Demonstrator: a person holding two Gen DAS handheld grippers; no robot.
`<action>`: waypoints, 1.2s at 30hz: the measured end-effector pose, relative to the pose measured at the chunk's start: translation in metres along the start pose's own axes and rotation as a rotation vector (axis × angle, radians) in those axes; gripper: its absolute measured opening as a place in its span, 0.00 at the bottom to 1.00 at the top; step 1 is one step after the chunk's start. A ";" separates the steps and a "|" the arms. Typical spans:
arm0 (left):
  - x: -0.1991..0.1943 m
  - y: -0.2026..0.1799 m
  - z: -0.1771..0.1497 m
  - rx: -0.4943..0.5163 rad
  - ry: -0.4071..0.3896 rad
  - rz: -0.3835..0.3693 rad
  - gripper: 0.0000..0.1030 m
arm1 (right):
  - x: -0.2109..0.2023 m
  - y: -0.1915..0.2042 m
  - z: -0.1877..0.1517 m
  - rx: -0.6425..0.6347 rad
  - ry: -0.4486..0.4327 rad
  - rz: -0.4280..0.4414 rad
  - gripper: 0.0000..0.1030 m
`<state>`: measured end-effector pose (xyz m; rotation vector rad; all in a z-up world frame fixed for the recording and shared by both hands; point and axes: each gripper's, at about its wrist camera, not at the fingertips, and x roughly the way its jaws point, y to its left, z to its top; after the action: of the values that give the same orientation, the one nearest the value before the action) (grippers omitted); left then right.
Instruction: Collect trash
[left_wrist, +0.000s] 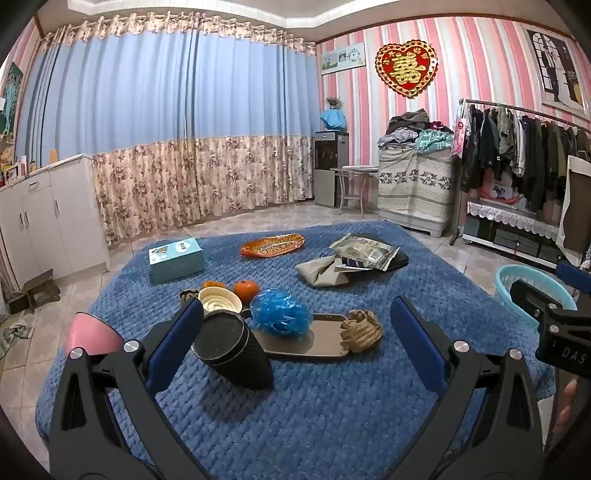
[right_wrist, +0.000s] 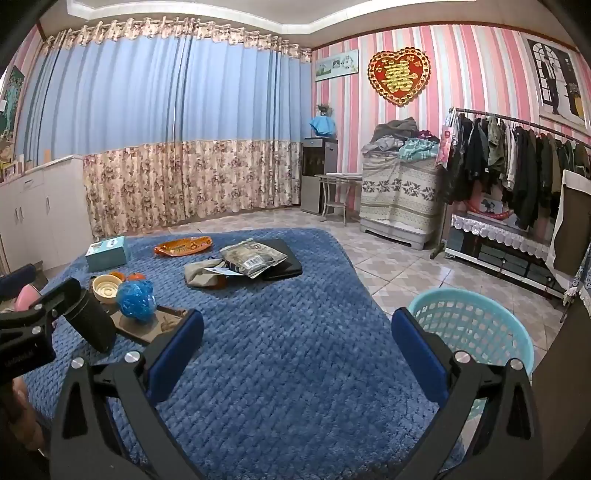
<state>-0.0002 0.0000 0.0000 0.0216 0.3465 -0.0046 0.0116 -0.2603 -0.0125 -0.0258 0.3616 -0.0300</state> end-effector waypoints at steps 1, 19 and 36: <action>0.000 0.000 0.000 0.001 0.000 -0.001 0.95 | 0.000 0.000 0.000 0.004 0.001 0.001 0.96; 0.001 -0.001 0.000 0.011 0.003 0.007 0.95 | 0.002 -0.001 -0.001 0.006 0.001 0.004 0.96; 0.001 -0.001 0.000 0.014 -0.001 0.008 0.95 | 0.000 0.002 0.001 0.013 -0.002 0.003 0.96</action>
<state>0.0006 -0.0007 -0.0003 0.0363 0.3453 0.0005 0.0118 -0.2581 -0.0120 -0.0123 0.3598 -0.0291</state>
